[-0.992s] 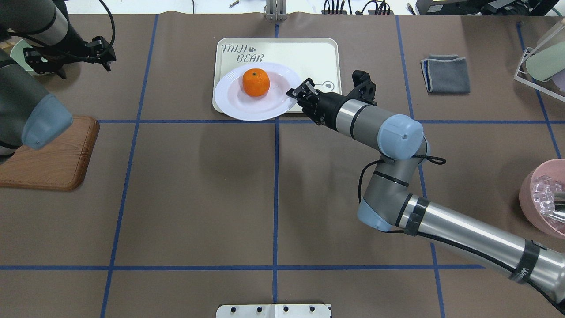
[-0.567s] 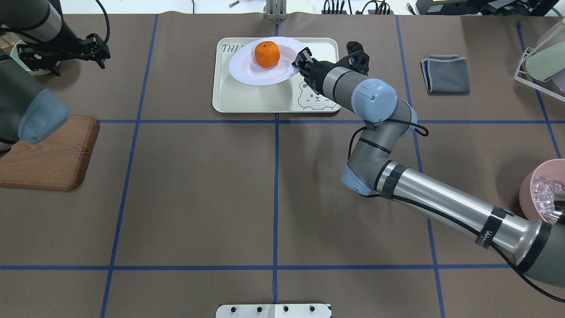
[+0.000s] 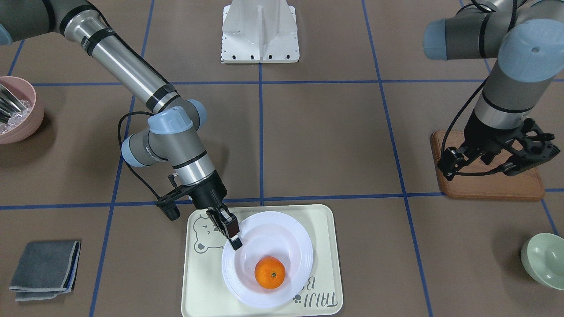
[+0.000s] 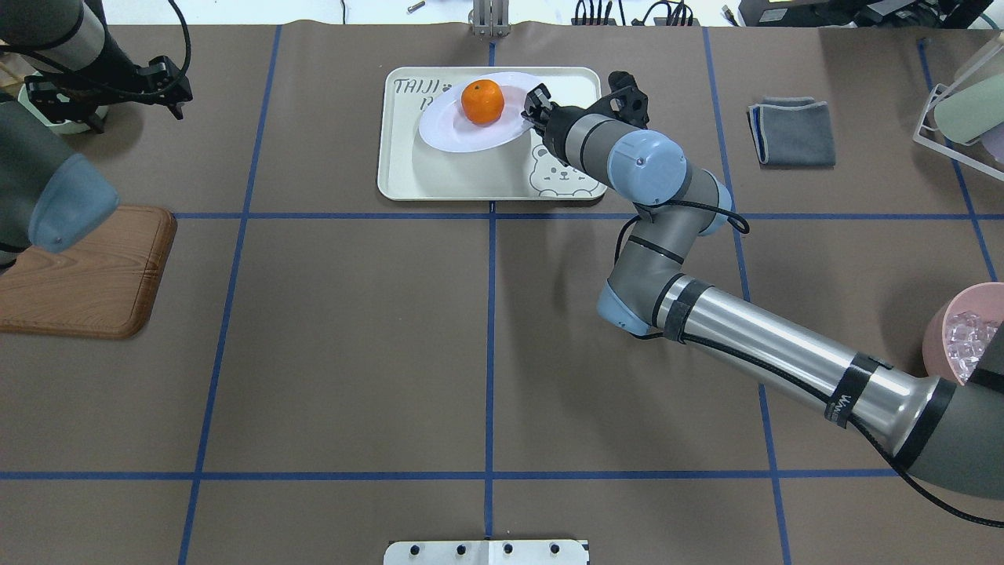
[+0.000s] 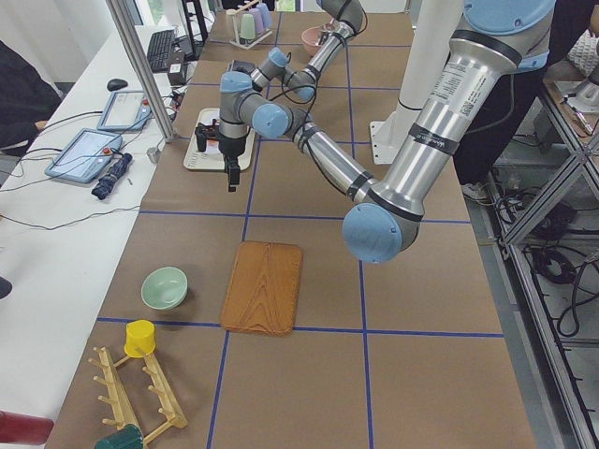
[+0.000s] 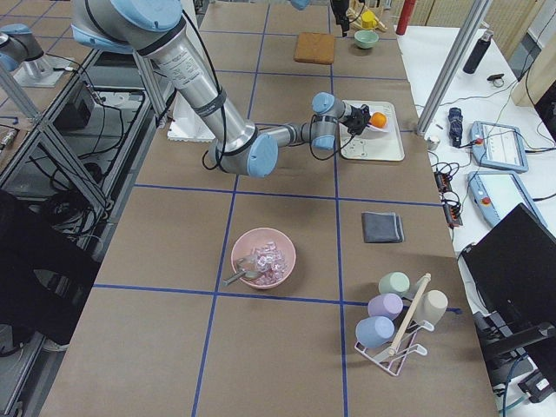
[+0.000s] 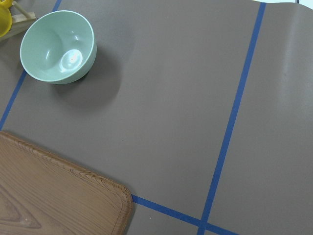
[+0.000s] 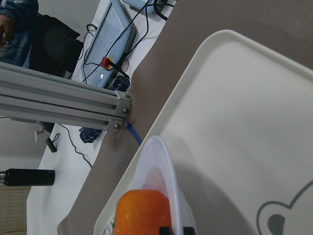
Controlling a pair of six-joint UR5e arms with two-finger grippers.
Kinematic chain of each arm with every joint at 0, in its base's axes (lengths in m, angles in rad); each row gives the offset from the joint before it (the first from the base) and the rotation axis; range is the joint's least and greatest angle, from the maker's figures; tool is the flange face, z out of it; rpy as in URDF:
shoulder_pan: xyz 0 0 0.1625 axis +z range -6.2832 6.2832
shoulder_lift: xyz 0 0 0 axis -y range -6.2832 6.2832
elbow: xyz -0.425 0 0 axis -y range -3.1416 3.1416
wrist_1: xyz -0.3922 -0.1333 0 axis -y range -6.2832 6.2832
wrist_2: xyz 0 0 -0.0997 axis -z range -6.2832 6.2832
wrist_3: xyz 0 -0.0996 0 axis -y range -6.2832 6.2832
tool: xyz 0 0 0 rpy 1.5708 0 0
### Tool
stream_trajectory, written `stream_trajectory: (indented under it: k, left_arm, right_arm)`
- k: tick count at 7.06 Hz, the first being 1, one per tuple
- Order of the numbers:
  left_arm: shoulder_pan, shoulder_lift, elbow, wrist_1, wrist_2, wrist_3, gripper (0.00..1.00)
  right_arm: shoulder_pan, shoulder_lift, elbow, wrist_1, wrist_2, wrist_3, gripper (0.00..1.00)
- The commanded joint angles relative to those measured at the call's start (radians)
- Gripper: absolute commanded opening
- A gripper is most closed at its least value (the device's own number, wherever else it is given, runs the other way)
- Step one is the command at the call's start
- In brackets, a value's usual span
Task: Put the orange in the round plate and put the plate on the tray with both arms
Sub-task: 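Slide the plate with the right gripper onto the cream bear tray, then release the plate and lift the right gripper away from the tray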
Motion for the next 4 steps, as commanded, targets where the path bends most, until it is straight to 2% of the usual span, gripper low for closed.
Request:
stream_trajectory:
  k: [1, 2, 3, 4]
  left_arm:
    - [-0.001, 0.000, 0.000, 0.000, -0.002, 0.000, 0.98]
    - [-0.006, -0.002, 0.000, 0.000, -0.011, 0.000, 0.98]
    - [-0.035, 0.000, 0.002, 0.000, -0.052, 0.004, 0.98]
    - [-0.074, 0.002, -0.002, 0.000, -0.121, 0.065, 0.98]
  right_arm:
    - [0.023, -0.049, 0.092, -0.200, 0.143, -0.291, 1.00]
    - [0.106, -0.143, 0.276, -0.412, 0.355, -0.430, 1.00]
    - [0.235, -0.208, 0.400, -0.607, 0.622, -0.616, 1.00]
    - [0.341, -0.256, 0.474, -0.812, 0.849, -0.854, 1.00]
